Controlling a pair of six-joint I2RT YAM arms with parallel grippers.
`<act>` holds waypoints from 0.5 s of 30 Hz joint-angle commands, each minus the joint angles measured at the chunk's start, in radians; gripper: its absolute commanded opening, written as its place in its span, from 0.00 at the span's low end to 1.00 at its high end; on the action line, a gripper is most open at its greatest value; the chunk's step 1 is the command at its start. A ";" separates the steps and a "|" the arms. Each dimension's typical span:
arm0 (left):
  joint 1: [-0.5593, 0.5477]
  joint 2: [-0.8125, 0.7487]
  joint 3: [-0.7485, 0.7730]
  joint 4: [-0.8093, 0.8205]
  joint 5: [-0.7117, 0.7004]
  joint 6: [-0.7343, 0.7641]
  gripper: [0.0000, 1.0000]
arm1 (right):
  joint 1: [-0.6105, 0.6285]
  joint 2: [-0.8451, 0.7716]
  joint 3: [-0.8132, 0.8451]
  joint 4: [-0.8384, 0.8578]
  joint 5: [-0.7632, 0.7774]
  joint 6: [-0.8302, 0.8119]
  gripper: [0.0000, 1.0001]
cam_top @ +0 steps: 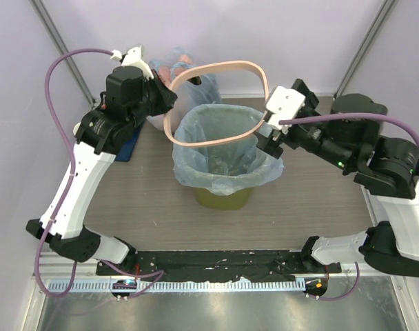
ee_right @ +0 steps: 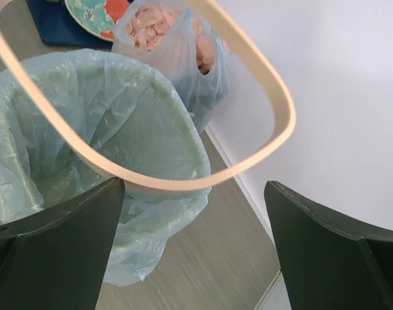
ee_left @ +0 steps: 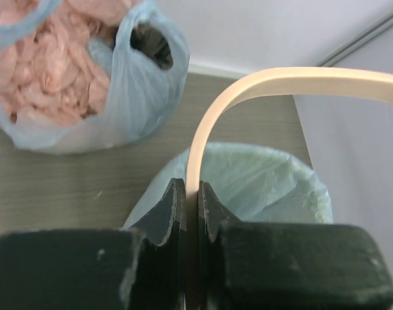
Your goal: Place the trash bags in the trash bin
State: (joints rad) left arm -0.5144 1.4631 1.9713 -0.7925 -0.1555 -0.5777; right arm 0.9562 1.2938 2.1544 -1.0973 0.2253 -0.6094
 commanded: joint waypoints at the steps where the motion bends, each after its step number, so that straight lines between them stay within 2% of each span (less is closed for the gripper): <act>1: -0.047 -0.061 -0.097 -0.048 -0.101 -0.068 0.00 | -0.037 -0.074 -0.111 0.185 -0.081 0.036 0.96; 6: -0.068 -0.047 -0.141 -0.040 -0.150 -0.054 0.00 | -0.053 -0.113 -0.197 0.212 -0.107 0.005 0.97; 9: -0.081 -0.050 -0.178 0.008 -0.176 -0.025 0.00 | -0.053 -0.157 -0.318 0.218 -0.077 -0.059 0.97; 12: -0.081 -0.037 -0.196 0.016 -0.206 -0.017 0.00 | -0.053 -0.231 -0.477 0.123 -0.035 -0.203 0.98; 13: -0.081 -0.034 -0.195 0.018 -0.208 -0.019 0.00 | -0.053 -0.249 -0.502 0.119 0.006 -0.178 1.00; 15: -0.081 -0.037 -0.203 0.032 -0.214 -0.027 0.00 | -0.053 -0.283 -0.511 0.067 -0.026 -0.165 1.00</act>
State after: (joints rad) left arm -0.5892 1.4338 1.7725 -0.8261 -0.3119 -0.6151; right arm 0.9054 1.0798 1.6829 -0.9771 0.1753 -0.7254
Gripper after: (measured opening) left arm 0.081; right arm 0.992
